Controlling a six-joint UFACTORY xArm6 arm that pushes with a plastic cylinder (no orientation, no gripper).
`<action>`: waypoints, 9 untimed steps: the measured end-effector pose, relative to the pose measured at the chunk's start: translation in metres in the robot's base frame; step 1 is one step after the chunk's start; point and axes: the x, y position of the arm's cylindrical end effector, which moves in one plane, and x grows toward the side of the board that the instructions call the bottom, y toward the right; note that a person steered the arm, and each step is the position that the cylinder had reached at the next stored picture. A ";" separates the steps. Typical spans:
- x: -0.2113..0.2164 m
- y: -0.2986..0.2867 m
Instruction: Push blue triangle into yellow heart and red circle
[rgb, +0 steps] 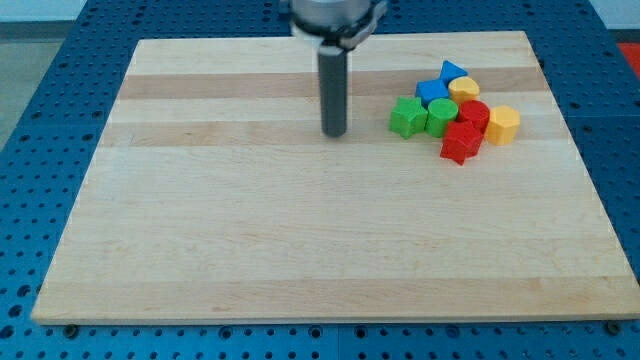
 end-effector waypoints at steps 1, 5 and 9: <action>0.000 0.012; 0.013 0.076; -0.011 0.067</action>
